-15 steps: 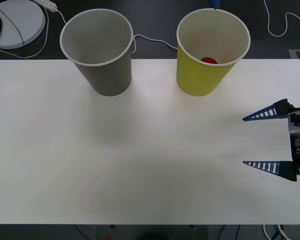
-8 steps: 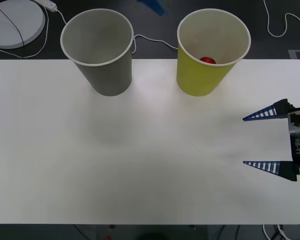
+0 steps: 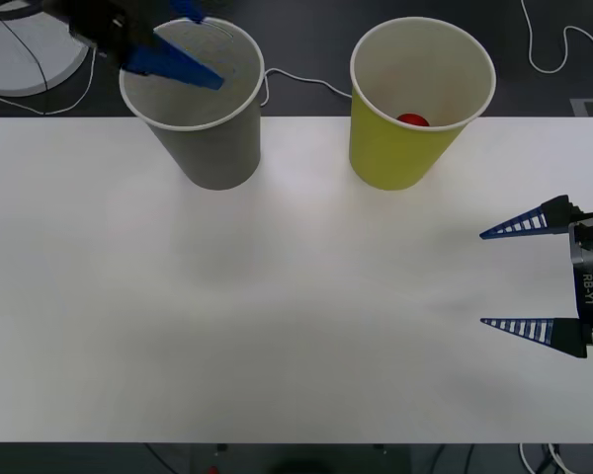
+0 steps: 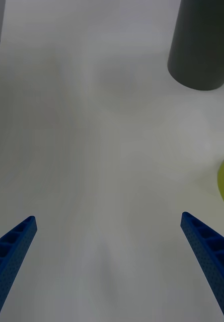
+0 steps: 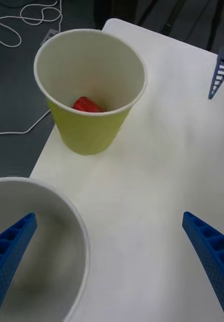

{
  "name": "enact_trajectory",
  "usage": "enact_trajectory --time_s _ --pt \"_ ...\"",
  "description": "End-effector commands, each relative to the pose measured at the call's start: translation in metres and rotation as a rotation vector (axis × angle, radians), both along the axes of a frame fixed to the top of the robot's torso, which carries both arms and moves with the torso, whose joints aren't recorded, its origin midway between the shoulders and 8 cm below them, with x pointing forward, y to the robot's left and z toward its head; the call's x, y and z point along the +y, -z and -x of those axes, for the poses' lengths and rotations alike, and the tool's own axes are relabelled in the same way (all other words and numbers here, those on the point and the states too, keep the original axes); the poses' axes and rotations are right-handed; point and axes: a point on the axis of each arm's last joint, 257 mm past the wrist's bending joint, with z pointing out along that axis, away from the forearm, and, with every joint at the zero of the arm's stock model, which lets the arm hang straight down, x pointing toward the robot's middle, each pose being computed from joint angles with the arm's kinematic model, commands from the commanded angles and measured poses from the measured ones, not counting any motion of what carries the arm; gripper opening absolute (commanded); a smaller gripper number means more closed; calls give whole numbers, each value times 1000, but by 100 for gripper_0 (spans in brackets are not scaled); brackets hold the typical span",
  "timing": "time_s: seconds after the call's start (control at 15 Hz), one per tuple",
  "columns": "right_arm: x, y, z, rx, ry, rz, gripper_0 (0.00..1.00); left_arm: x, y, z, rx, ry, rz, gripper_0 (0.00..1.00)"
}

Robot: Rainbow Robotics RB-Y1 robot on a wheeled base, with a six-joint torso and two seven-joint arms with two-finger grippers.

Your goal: Put the can into the green bin and the plastic bottle into the gray bin

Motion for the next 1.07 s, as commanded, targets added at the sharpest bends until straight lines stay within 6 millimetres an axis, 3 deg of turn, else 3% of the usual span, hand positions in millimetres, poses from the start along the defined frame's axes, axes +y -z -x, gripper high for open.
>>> enact_trajectory --time_s 0.07,0.73,1.07 --pt "0 0 0 0 0 0 100 28 20 22 -41 60 -33 100" --pt "0 0 0 0 0 0 100 99 104 68 -149 232 -138 100" --pt "0 0 0 0 0 0 100 126 138 92 -177 296 -165 100"
